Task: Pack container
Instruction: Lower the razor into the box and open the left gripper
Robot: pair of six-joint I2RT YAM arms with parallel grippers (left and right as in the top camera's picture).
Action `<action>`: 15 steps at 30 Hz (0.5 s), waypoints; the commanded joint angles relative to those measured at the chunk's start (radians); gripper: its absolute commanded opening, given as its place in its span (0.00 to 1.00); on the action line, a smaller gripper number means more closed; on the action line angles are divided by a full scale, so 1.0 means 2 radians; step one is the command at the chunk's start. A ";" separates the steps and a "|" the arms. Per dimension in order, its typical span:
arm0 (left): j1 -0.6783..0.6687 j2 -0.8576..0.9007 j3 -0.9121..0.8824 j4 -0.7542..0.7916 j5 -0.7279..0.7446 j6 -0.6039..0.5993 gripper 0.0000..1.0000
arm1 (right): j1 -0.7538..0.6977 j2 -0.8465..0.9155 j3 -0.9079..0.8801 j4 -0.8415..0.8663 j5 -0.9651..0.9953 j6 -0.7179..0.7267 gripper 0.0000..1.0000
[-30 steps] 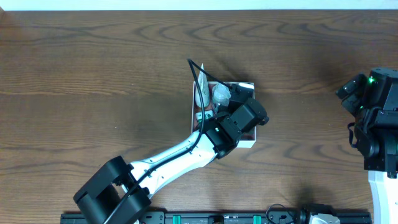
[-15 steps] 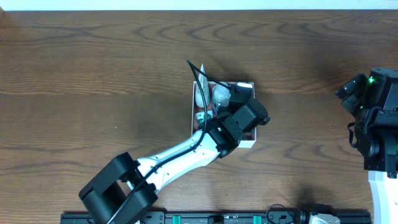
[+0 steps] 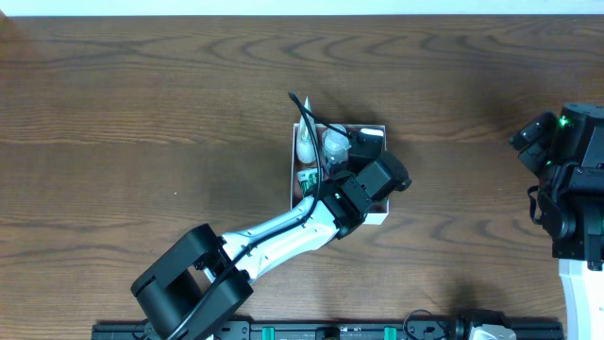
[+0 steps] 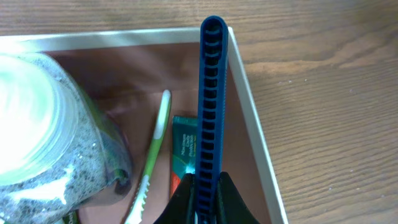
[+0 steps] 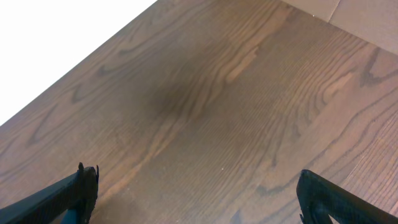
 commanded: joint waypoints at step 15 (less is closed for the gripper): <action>-0.002 0.002 0.009 0.008 -0.008 0.004 0.29 | -0.004 -0.001 0.004 -0.001 0.010 -0.006 0.99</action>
